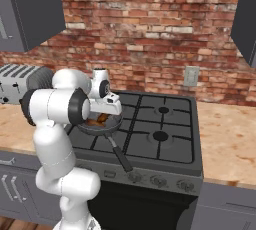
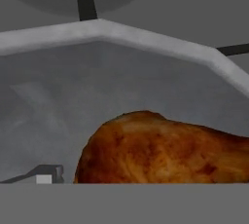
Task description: Take the chicken drumsticks from the pan and place one on each plate on the dining counter.
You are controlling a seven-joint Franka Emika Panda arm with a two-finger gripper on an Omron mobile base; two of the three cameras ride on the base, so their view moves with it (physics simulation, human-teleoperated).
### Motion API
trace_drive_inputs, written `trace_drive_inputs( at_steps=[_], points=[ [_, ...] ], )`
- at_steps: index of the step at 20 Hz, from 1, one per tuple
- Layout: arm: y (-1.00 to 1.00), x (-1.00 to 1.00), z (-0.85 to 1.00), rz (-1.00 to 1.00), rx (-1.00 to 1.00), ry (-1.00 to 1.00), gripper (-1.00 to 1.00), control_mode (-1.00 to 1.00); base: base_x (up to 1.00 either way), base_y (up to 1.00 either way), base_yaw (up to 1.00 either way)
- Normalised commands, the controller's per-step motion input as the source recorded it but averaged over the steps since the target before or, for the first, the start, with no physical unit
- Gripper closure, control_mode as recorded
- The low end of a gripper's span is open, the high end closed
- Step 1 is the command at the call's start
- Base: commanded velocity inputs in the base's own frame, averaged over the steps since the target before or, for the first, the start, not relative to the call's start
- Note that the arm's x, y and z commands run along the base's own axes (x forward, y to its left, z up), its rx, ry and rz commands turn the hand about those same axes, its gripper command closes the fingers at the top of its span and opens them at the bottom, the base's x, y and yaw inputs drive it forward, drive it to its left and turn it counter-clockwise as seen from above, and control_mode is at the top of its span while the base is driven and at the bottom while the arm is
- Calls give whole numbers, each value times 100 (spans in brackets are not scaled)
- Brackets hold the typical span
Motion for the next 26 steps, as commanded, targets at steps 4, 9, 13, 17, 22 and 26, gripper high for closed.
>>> trace_drive_inputs(
  at_steps=[4,9,13,17,22,26],
  points=[
    [0,3,-18,0,7,0,-100,-100,0,0,0],
    [0,-8,-3,0,0,-2,100,-100,0,0,0],
    [0,-25,0,0,0,0,100,-100,0,0,0],
    [0,-30,14,0,0,-4,100,-100,0,0,0],
    [0,-40,66,0,2,-13,100,-100,0,0,0],
    [0,-60,55,0,2,-16,100,-100,0,0,0]
  ],
)
